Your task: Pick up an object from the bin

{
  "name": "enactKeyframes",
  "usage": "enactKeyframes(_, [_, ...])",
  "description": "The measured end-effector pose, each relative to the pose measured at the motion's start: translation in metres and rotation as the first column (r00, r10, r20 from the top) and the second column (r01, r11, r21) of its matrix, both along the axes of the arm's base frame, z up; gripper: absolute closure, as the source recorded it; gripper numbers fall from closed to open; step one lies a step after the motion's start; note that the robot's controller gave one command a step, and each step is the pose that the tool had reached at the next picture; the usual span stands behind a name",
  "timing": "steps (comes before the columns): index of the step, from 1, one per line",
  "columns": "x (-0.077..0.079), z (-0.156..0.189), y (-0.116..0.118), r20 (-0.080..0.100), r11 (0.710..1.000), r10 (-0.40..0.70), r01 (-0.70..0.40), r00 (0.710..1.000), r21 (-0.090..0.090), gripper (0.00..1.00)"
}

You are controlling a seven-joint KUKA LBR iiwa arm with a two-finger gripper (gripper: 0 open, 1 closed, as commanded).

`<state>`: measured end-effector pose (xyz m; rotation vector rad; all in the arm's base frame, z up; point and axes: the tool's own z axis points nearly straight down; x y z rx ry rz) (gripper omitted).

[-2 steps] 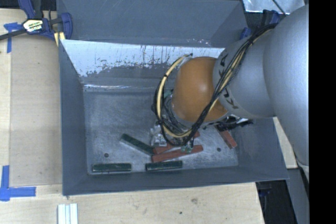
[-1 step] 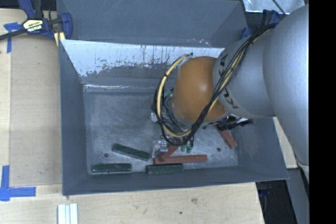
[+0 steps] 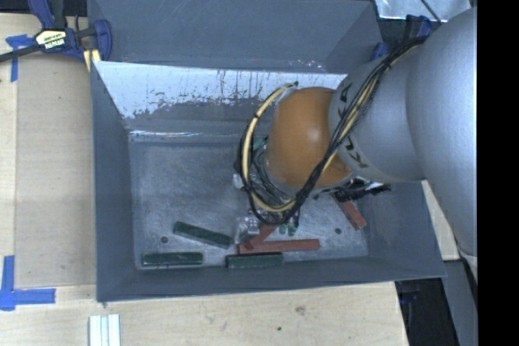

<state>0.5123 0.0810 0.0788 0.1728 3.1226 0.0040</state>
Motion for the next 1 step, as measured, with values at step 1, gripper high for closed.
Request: enactKeyframes(1, [-0.0132,-0.0001,0.0668,-0.005,1.000,-0.002,0.002,1.000,0.001,1.00])
